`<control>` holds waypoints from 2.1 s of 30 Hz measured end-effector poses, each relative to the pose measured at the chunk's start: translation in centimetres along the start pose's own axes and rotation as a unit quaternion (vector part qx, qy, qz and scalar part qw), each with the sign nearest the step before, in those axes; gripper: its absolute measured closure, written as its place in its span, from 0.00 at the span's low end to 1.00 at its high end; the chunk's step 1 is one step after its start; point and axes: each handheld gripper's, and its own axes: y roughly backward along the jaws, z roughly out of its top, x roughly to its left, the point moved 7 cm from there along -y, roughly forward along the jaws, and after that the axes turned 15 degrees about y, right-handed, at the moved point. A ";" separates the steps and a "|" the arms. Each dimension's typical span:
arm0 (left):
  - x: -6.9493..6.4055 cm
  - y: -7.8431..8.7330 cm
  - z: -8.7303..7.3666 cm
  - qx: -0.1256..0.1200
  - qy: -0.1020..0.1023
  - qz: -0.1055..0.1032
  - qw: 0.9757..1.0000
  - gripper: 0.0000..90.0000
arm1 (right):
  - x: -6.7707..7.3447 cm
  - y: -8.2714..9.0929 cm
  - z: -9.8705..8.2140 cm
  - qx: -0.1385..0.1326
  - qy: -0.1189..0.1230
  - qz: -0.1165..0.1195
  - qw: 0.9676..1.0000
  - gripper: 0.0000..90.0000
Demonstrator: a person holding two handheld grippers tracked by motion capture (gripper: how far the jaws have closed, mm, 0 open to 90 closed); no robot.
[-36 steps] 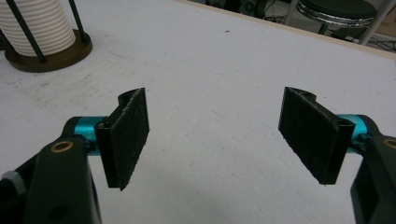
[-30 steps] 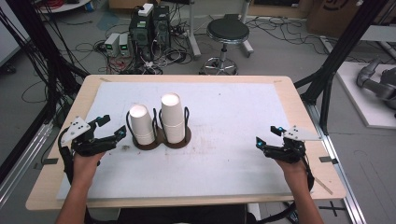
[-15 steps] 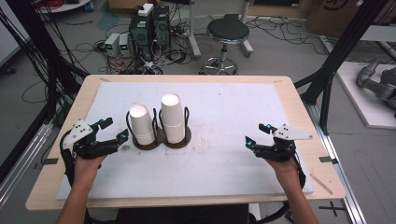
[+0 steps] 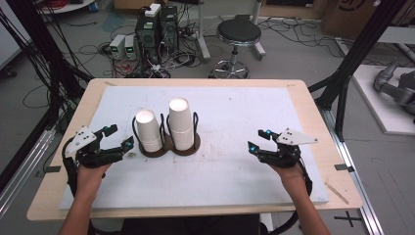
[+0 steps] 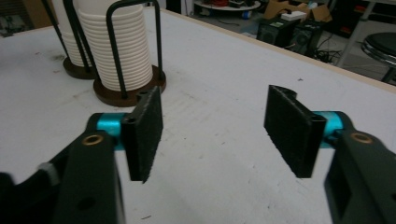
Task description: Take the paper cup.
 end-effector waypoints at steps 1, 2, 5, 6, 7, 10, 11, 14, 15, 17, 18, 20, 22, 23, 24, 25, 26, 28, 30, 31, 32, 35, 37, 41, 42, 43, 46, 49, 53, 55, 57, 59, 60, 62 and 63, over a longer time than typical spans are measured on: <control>0.0 0.0 -0.1 0.001 0.000 0.000 1.000 0.22 | 0.1 -0.1 0.1 -0.001 0.005 0.002 1.000 0.53; 0.0 0.0 -0.1 0.002 0.000 0.001 1.000 0.22 | 0.2 -0.2 0.3 0.000 0.011 0.001 1.000 0.57; 0.0 0.1 -0.2 0.003 0.000 0.002 1.000 0.22 | 0.2 -0.6 0.7 0.005 0.023 -0.006 1.000 0.70; -0.1 0.1 -0.2 0.002 -0.001 0.002 1.000 0.22 | 0.2 -0.7 0.8 0.007 0.025 -0.010 1.000 0.74; -0.1 0.1 -0.1 0.002 -0.001 0.002 1.000 0.22 | 0.1 -0.9 0.9 0.008 0.029 -0.010 0.999 0.79; -0.1 0.1 -0.1 0.002 0.000 0.001 1.000 0.22 | 0.7 -1.4 1.2 0.011 0.042 0.000 0.999 0.90; -0.1 0.1 -0.1 0.002 0.000 0.001 1.000 0.22 | 0.7 -1.4 1.2 0.011 0.042 0.000 0.999 0.90; -0.1 0.1 -0.1 0.002 -0.001 -0.001 1.000 0.22 | 1.3 -1.8 2.2 0.001 0.060 0.003 0.998 0.97; -0.2 0.1 -0.1 0.002 0.000 -0.001 1.000 0.22 | 1.4 -1.9 2.5 -0.003 0.062 -0.002 0.998 0.99; -0.2 0.1 -0.1 0.003 -0.001 -0.002 1.000 0.22 | 1.6 -2.2 3.1 -0.008 0.066 -0.011 0.998 1.00; -0.2 0.1 -0.1 0.003 0.000 -0.004 1.000 0.22 | 1.6 -2.4 3.3 -0.009 0.067 -0.015 0.998 1.00; -0.2 0.0 -0.1 0.005 0.001 -0.006 1.000 0.22 | 1.6 -2.8 3.4 -0.004 0.068 -0.019 0.998 1.00; -0.2 0.0 -0.1 0.005 0.000 -0.007 1.000 0.22 | 2.0 -3.2 3.6 -0.005 0.072 -0.008 0.997 1.00; -0.3 0.0 -0.1 0.006 0.000 -0.008 1.000 0.22 | 2.1 -3.3 3.7 -0.006 0.075 -0.003 0.997 1.00; -0.3 0.0 0.0 0.005 0.000 -0.009 1.000 0.22 | 2.8 -3.6 4.3 -0.016 0.078 0.012 0.997 1.00; -0.3 0.0 0.0 0.005 0.000 -0.009 1.000 0.22 | 3.1 -3.6 4.5 -0.018 0.075 0.020 0.997 1.00; -0.3 0.0 0.1 0.003 0.001 -0.010 1.000 0.22 | 3.3 -3.8 4.8 -0.021 0.076 0.026 0.997 1.00; -0.3 0.1 0.2 0.002 0.002 -0.010 1.000 0.22 | 3.7 -4.0 5.1 -0.023 0.076 0.034 0.996 1.00; -0.3 0.0 0.1 0.004 0.002 -0.013 1.000 0.22 | 4.6 -4.7 5.9 -0.025 0.073 0.055 0.995 1.00; -0.3 0.0 0.1 0.004 0.002 -0.013 1.000 0.22 | 4.6 -4.7 5.9 -0.025 0.073 0.055 0.995 1.00; -0.3 0.0 0.1 0.005 0.002 -0.013 1.000 0.22 | 4.9 -4.9 6.2 -0.027 0.074 0.061 0.995 1.00; -0.4 0.0 0.1 0.006 0.001 -0.015 1.000 0.22 | 5.9 -5.7 7.0 -0.030 0.077 0.068 0.994 1.00; -0.4 0.0 0.2 0.006 0.001 -0.015 1.000 0.22 | 6.4 -6.4 7.4 -0.033 0.084 0.067 0.994 1.00; -0.3 0.2 0.3 0.003 0.003 -0.015 1.000 0.22 | 6.7 -6.9 7.5 -0.032 0.085 0.068 0.994 1.00; -0.2 0.3 0.3 0.003 0.003 -0.015 1.000 0.22 | 6.8 -7.1 7.6 -0.033 0.085 0.070 0.993 1.00; -0.2 0.3 0.4 0.002 0.004 -0.015 1.000 0.22 | 6.8 -7.1 7.6 -0.033 0.085 0.070 0.993 1.00; -0.2 0.3 0.4 0.003 0.005 -0.019 1.000 0.23 | 7.4 -7.6 8.0 -0.038 0.084 0.079 0.993 1.00; -0.3 0.2 0.4 0.004 0.004 -0.022 1.000 0.23 | 8.3 -8.3 8.3 -0.040 0.089 0.091 0.991 1.00; -0.4 0.1 0.4 0.005 0.003 -0.024 1.000 0.23 | 9.5 -9.2 8.8 -0.044 0.087 0.109 0.989 1.00; -0.3 0.2 0.4 0.005 0.004 -0.025 1.000 0.23 | 9.8 -9.5 9.0 -0.045 0.088 0.113 0.989 1.00; -0.3 0.2 0.4 0.005 0.005 -0.025 1.000 0.23 | 10.4 -10.0 9.2 -0.047 0.088 0.120 0.988 1.00; -0.3 0.2 0.4 0.005 0.005 -0.027 1.000 0.23 | 10.8 -10.5 9.5 -0.056 0.076 0.126 0.988 1.00; -0.3 0.2 0.4 0.005 0.004 -0.026 1.000 0.23 | 11.3 -11.2 9.6 -0.063 0.065 0.129 0.987 1.00; -0.3 0.2 0.4 0.006 0.003 -0.026 1.000 0.23 | 11.8 -11.7 9.6 -0.064 0.061 0.131 0.987 1.00; -0.3 0.2 0.4 0.005 0.004 -0.026 1.000 0.23 | 11.8 -11.7 9.6 -0.064 0.061 0.131 0.987 1.00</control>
